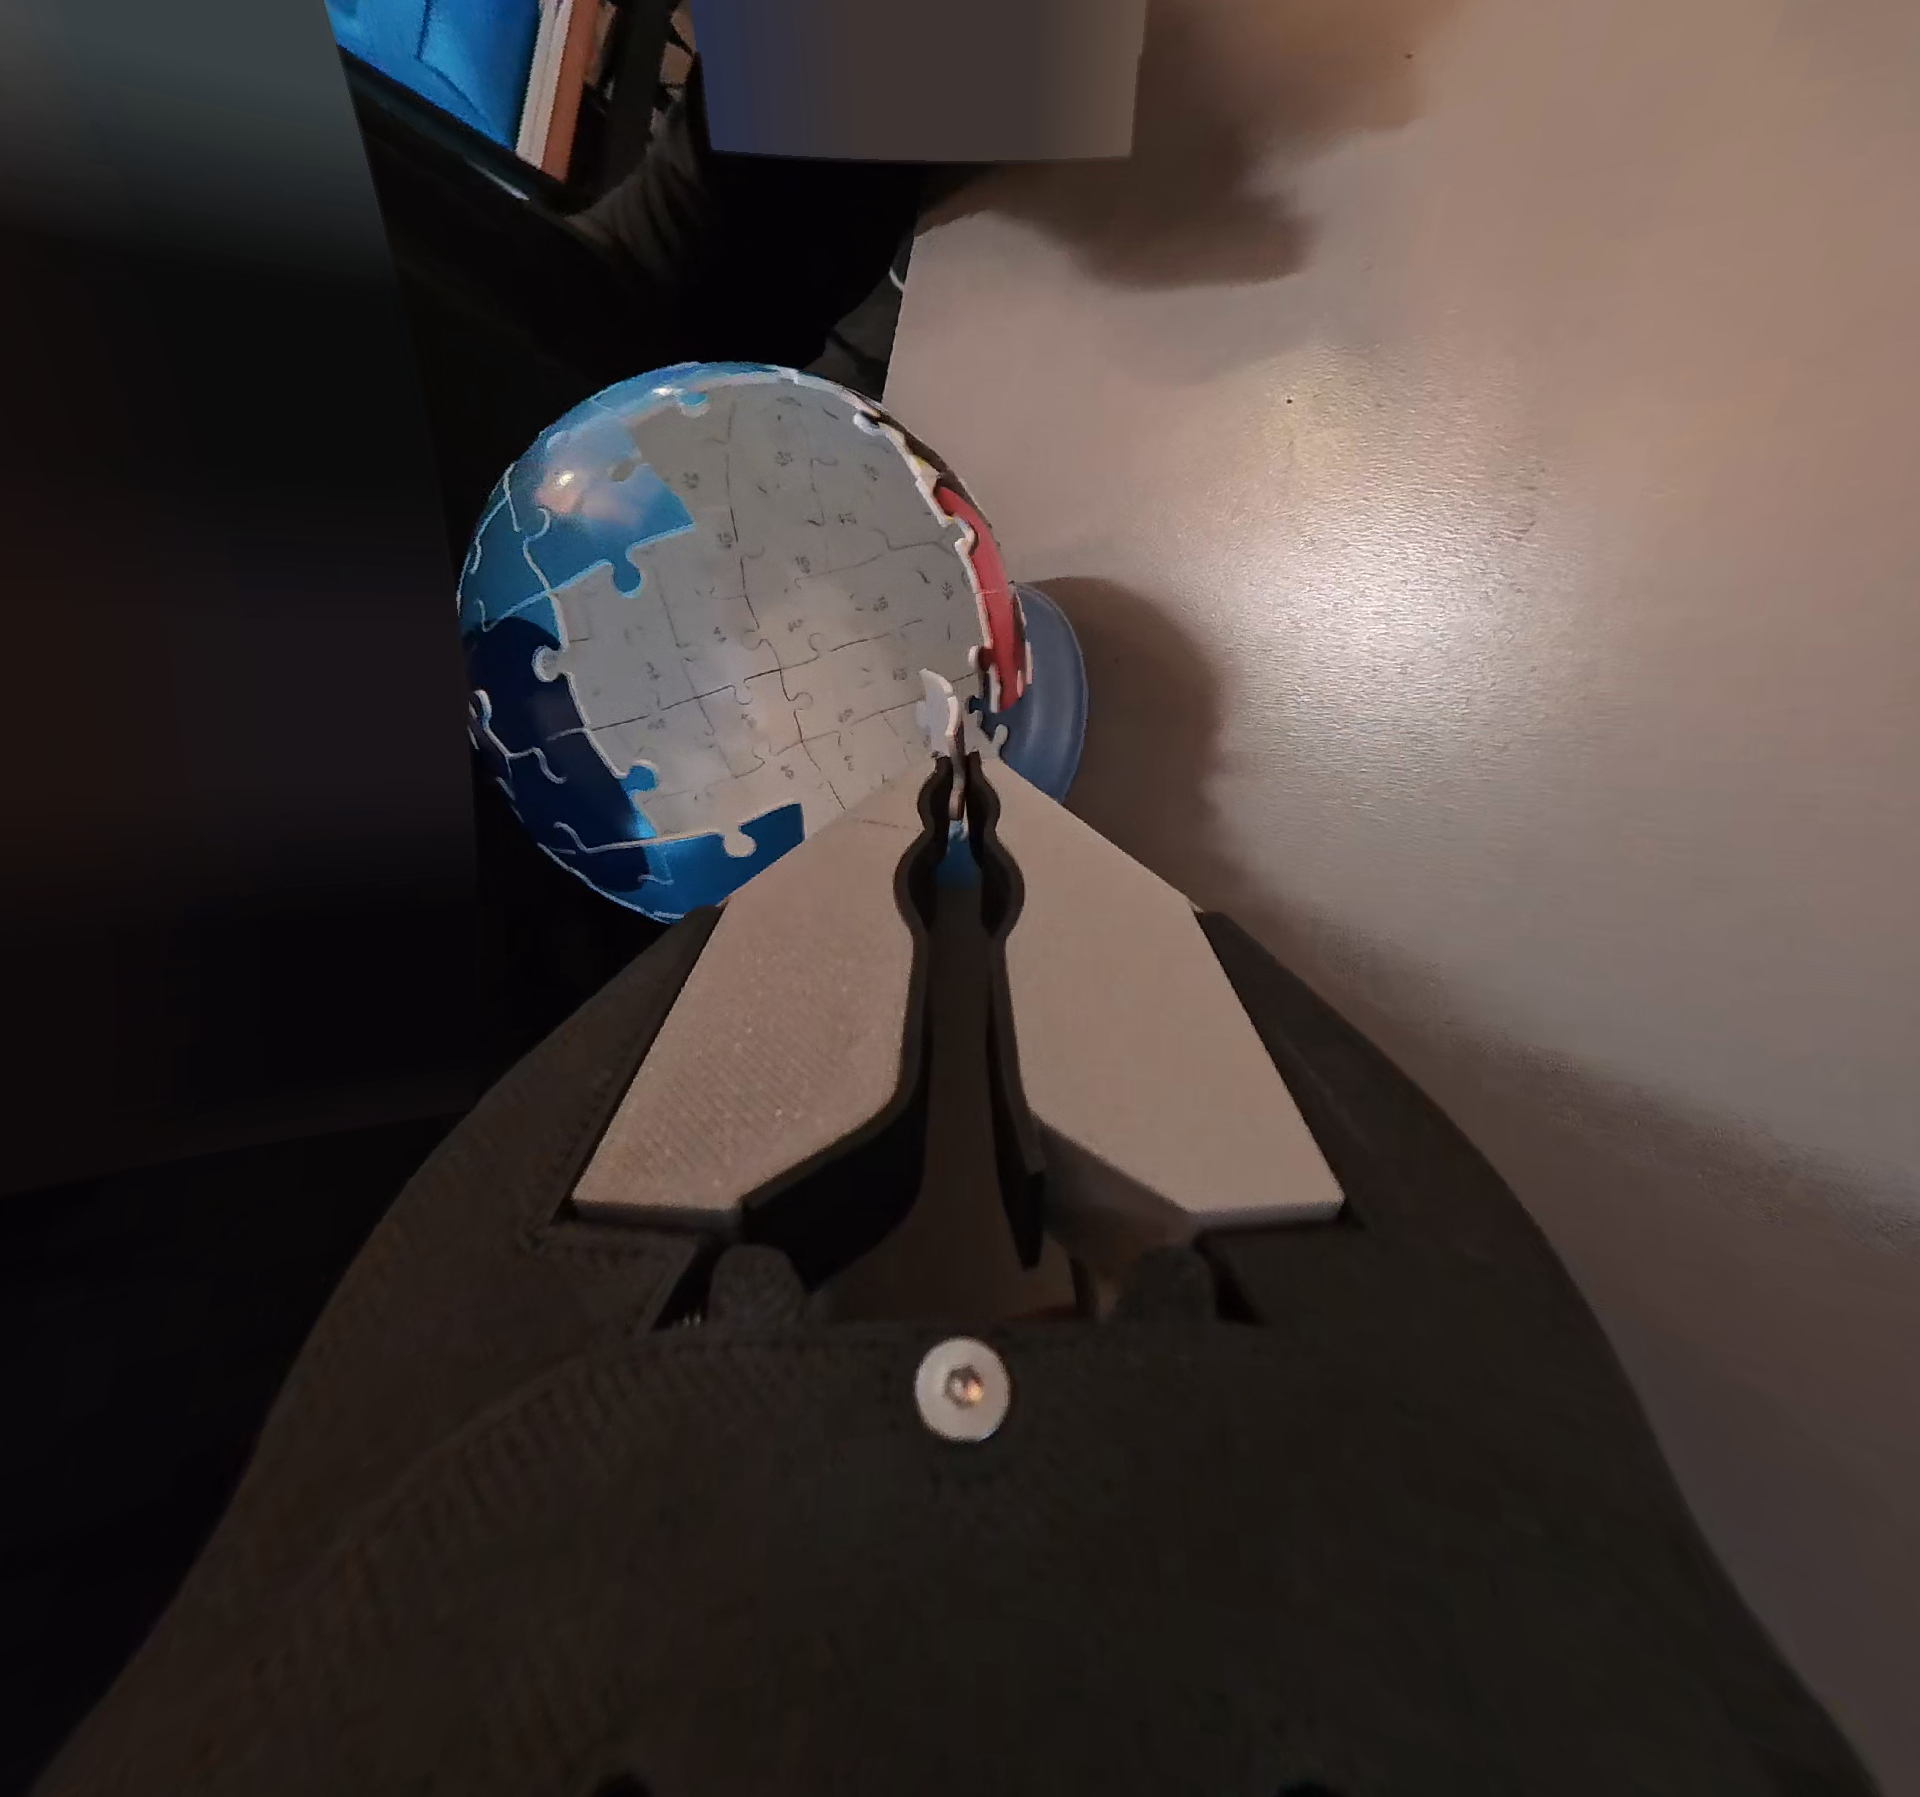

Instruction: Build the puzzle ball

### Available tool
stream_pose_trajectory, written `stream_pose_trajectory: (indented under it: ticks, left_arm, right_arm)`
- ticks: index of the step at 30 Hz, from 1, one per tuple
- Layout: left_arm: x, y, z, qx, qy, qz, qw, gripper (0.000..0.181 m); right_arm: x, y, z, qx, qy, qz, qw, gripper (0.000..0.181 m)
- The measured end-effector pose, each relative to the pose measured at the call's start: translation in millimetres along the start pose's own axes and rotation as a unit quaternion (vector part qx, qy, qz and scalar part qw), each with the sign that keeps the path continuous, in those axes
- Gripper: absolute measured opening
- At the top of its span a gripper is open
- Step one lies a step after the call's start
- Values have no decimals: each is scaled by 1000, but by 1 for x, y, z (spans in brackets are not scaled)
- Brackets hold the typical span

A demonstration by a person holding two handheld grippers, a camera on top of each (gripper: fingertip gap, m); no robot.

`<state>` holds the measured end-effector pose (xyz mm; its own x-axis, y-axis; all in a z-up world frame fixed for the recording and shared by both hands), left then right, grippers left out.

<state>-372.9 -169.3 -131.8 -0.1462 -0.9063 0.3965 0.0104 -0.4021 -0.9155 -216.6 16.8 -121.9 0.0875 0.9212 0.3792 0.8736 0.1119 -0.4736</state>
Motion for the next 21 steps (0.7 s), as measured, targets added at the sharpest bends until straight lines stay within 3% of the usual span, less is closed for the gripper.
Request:
stream_pose_trajectory:
  ticks: [8,17,21]
  left_arm:
    - [3,-1,2,-7,8,13,1000,20]
    - [24,-9,2,24,108,98,989,22]
    - [42,-5,-6,-88,131,124,980,25]
  right_arm:
    - [4,1,-6,26,9,16,999,0]
    - [20,1,-4,20,45,108,993,0]
    - [40,11,14,-6,120,167,979,0]
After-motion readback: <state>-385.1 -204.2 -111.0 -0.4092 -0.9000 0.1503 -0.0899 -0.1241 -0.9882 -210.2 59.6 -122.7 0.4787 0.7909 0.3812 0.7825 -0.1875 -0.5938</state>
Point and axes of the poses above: each gripper's, where its closed fingertips meet, x back along the fingers, y out of its underside, z = x × y across the jaws, the point moved 7 cm from there along x, back along the fingers, and after that the axes turned 6 degrees about -y, right-handed, at the moved point
